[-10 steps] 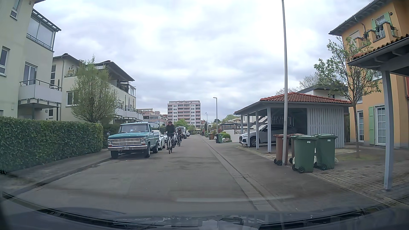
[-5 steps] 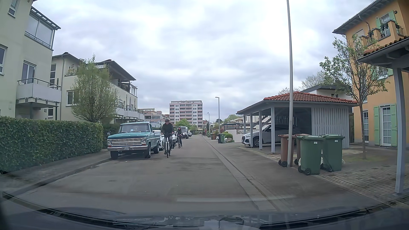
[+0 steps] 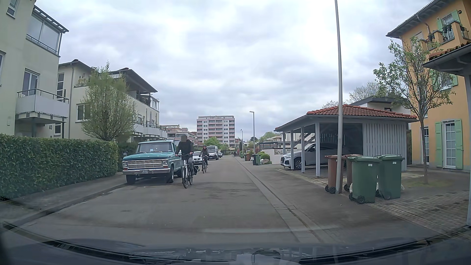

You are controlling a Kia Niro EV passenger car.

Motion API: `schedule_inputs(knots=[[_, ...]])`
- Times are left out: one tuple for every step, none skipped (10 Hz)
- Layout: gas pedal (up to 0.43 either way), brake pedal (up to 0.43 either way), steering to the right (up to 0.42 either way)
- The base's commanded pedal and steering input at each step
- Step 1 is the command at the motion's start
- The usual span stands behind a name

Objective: Follow the waypoints while adhering to traffic rules and regulations

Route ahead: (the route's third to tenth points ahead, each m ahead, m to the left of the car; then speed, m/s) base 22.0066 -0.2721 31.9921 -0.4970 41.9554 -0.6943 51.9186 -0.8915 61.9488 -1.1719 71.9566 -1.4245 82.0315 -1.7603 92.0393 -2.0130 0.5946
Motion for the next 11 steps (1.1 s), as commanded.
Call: schedule_inputs(knots=[[0.000, 0.000, -0.068], [0.000, 0.000, -0.069], [0.000, 0.000, -0.069], [0.000, 0.000, -0.069], [0.000, 0.000, -0.070], [0.000, 0.000, -0.071], [0.000, 0.000, -0.071], [0.000, 0.000, -0.070], [0.000, 0.000, -0.069], [0.000, 0.000, -0.068], [0.000, 0.000, -0.067]])
